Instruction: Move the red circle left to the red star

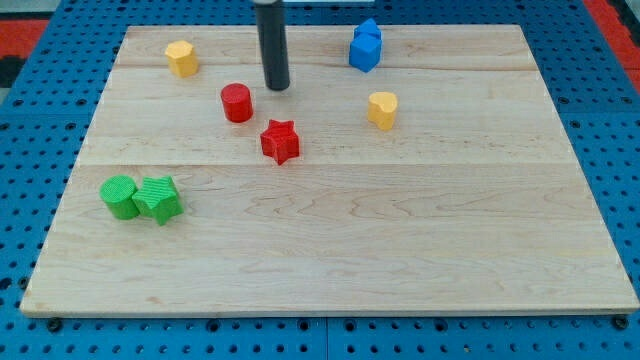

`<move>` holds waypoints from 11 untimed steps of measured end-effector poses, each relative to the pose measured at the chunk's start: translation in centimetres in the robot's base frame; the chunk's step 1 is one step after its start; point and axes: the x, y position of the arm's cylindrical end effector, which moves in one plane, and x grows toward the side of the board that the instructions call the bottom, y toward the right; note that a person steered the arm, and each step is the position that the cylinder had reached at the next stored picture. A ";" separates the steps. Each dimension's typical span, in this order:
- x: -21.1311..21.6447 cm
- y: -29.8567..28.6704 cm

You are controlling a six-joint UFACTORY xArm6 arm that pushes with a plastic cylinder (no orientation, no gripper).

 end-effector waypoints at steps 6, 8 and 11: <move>10.2 -8.5; 2.8 -2.5; 5.2 -7.3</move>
